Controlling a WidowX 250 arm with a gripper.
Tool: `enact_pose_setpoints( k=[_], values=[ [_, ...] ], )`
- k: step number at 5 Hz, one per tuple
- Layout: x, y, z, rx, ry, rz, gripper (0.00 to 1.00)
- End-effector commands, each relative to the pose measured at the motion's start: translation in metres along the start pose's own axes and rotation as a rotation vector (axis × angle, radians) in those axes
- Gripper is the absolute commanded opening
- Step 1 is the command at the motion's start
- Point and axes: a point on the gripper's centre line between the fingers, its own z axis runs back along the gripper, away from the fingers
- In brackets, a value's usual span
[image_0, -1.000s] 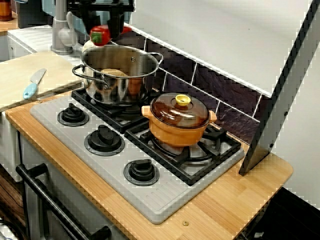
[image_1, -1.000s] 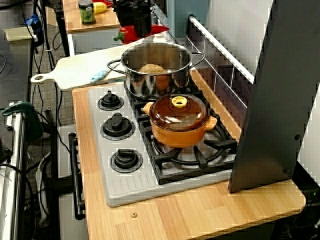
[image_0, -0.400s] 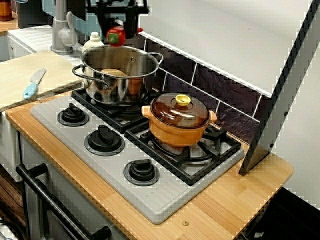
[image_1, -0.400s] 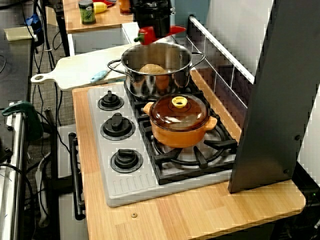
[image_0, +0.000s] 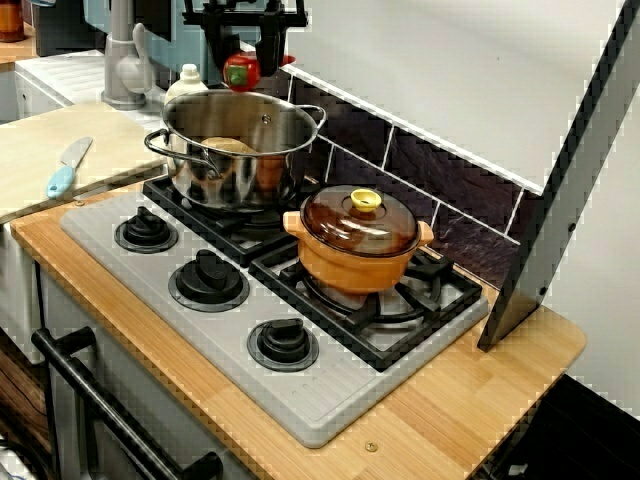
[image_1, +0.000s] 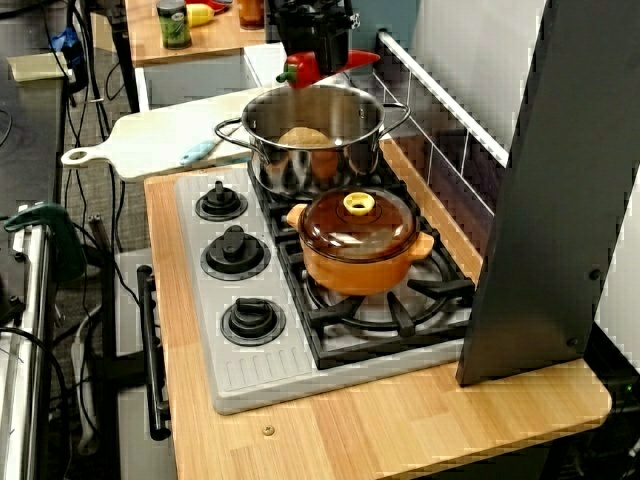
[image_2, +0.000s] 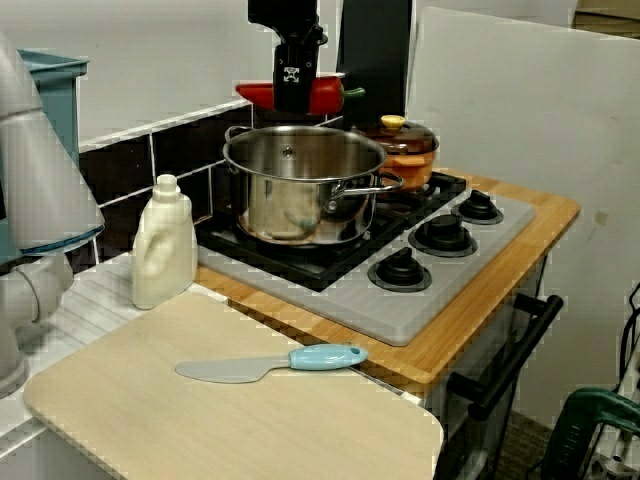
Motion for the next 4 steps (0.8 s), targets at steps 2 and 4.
enact_pose_setpoints(
  k=[2, 4],
  values=[
    [-0.0009, 0.0061, 0.0236, -0.016, -0.048, -0.023, 1.0],
    [-0.0009, 0.0079, 0.026, -0.016, -0.049, -0.021, 1.0]
  ],
)
